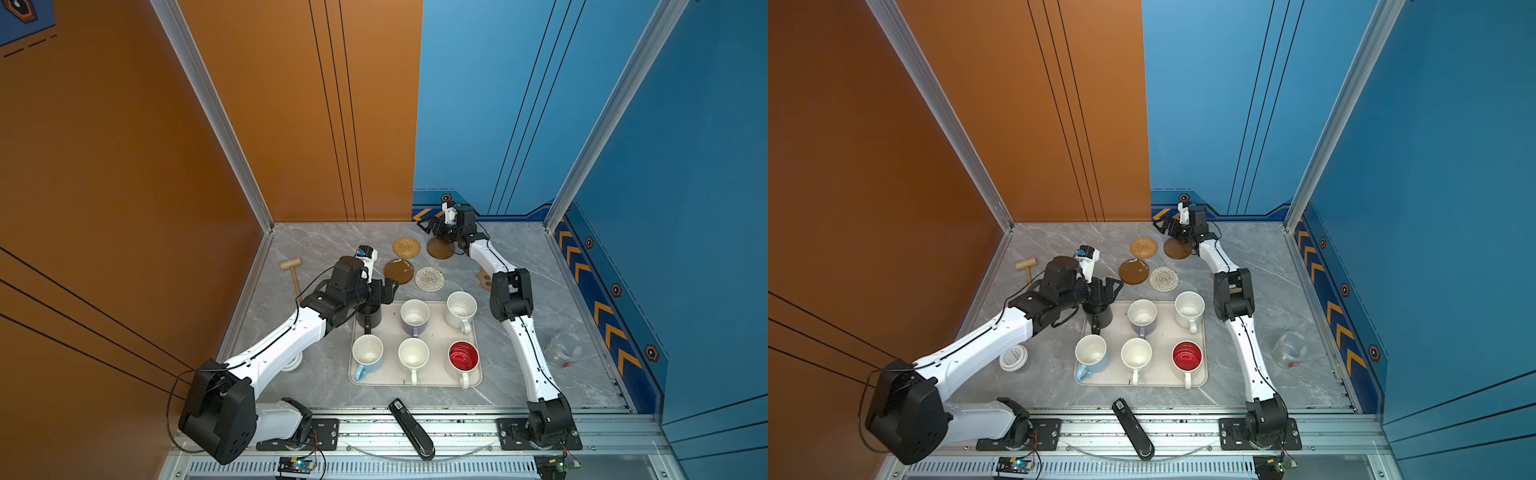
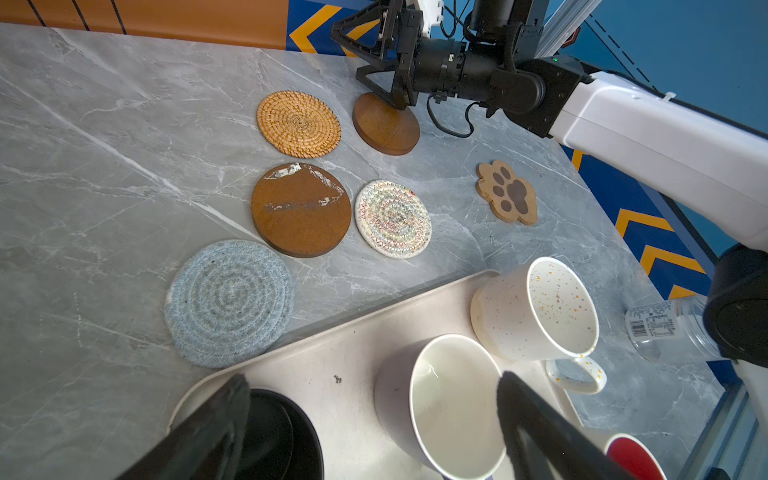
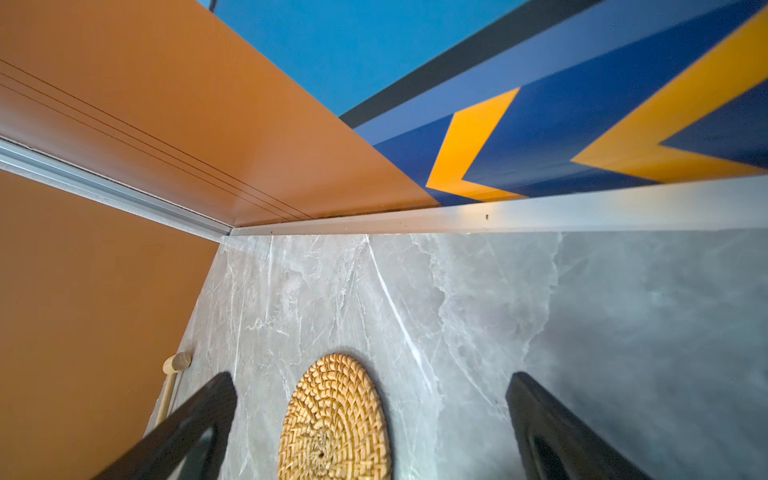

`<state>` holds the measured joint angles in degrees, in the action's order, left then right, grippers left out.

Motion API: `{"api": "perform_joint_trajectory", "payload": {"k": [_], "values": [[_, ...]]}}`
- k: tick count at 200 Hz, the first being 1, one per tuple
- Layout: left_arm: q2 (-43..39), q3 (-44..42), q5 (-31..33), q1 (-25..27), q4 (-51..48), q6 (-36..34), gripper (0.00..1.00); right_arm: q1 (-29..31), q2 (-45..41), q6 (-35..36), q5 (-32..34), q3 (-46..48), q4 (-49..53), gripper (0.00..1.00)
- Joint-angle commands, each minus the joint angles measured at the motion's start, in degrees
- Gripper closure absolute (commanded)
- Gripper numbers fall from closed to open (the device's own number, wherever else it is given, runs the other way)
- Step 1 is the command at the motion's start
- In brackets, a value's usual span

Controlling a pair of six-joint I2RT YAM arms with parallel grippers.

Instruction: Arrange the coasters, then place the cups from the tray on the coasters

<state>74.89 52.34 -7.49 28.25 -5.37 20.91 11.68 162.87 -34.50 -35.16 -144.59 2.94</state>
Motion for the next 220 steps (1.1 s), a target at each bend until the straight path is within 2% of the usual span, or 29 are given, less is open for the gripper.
{"api": "perform_joint_trajectory", "payload": {"k": [1, 65, 102, 143, 176, 220], "values": [[0.7, 1.9, -0.3, 0.0, 0.9, 0.4, 0.07, 0.5, 1.8, -1.0, -1.9, -1.1, 0.9, 0.0], [0.1, 1.8, -0.3, 0.0, 0.5, 0.3, 0.07, 0.2, 2.2, -0.9, -3.2, -0.9, 6.4, 0.0], [-0.5, 1.7, -0.2, 0.0, 0.4, 0.1, 0.07, 0.1, 1.7, 0.7, -2.7, -0.6, 13.5, 0.04], [-0.6, 1.3, -0.5, -0.1, 0.7, 0.0, 0.07, -0.1, -2.8, 5.6, 2.4, 4.8, 21.6, 0.06], [-1.1, 0.6, -0.6, -0.2, 1.1, -0.1, 0.07, -0.2, -4.1, 10.2, 6.5, 5.0, 29.5, 0.07], [-2.6, -0.6, -0.4, -0.5, 1.3, -0.1, 0.07, 0.2, -4.6, 13.4, 8.6, 5.2, 34.5, 0.09]]}}
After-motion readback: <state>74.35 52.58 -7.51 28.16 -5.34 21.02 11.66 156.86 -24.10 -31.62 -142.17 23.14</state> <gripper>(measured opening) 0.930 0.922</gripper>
